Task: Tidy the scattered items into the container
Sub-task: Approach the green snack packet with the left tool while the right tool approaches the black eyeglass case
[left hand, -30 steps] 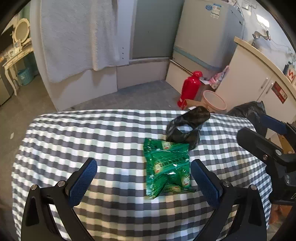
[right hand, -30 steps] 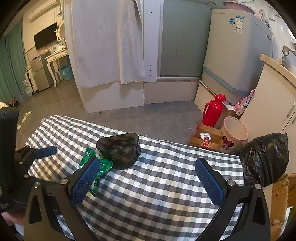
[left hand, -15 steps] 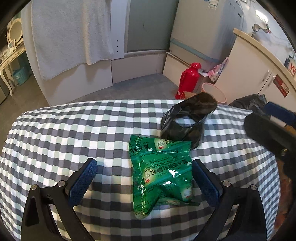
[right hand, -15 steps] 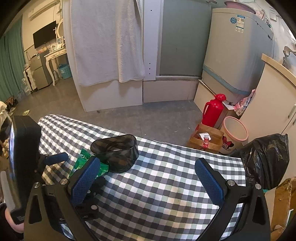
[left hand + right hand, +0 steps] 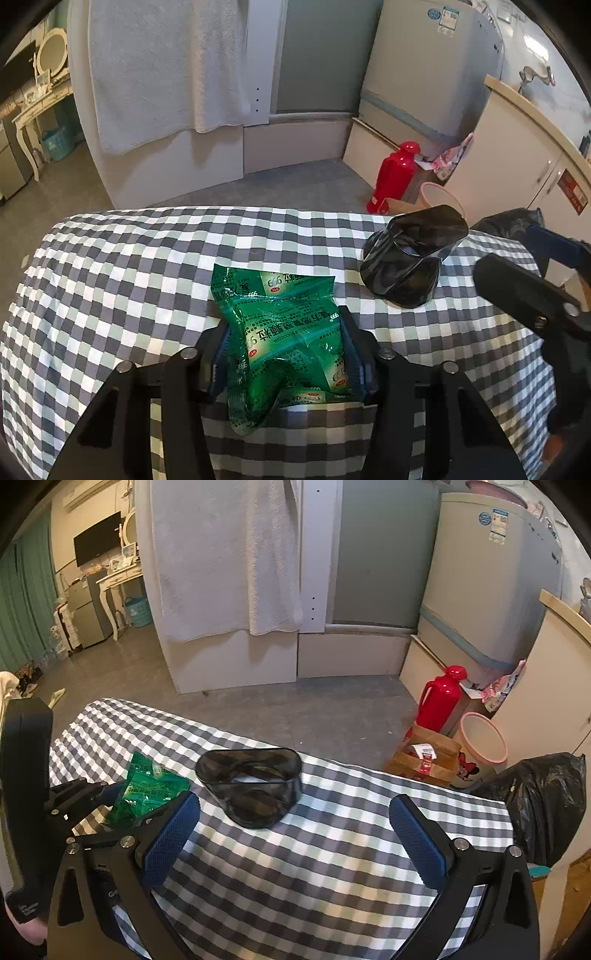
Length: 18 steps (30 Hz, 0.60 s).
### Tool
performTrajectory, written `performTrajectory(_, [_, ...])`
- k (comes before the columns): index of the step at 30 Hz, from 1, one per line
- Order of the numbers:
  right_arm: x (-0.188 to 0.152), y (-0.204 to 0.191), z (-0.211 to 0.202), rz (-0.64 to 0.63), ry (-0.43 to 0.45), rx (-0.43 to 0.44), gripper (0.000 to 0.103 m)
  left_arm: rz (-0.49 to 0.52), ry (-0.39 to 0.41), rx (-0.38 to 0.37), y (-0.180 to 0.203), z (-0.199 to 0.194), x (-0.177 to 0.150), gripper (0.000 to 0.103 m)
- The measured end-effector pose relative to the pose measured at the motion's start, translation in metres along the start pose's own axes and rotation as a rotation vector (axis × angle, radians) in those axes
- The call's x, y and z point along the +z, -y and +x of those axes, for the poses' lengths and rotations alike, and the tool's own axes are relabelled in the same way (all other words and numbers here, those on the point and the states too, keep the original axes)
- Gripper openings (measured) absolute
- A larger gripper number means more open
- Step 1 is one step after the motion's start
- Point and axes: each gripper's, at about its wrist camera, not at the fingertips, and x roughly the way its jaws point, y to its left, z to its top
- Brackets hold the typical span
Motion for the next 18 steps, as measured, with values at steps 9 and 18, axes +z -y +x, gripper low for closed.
performTrajectory(9, [0.008,-0.021,0.020,-0.027,-0.013,0.018,0.103,-0.021,0.011,0.020,-0.024,-0.008,0.002,0.048])
performTrajectory(18, [0.019,-0.030,0.041,-0.045,-0.020,-0.021,0.103,-0.049,0.018,0.052,-0.053,-0.014,-0.002,0.048])
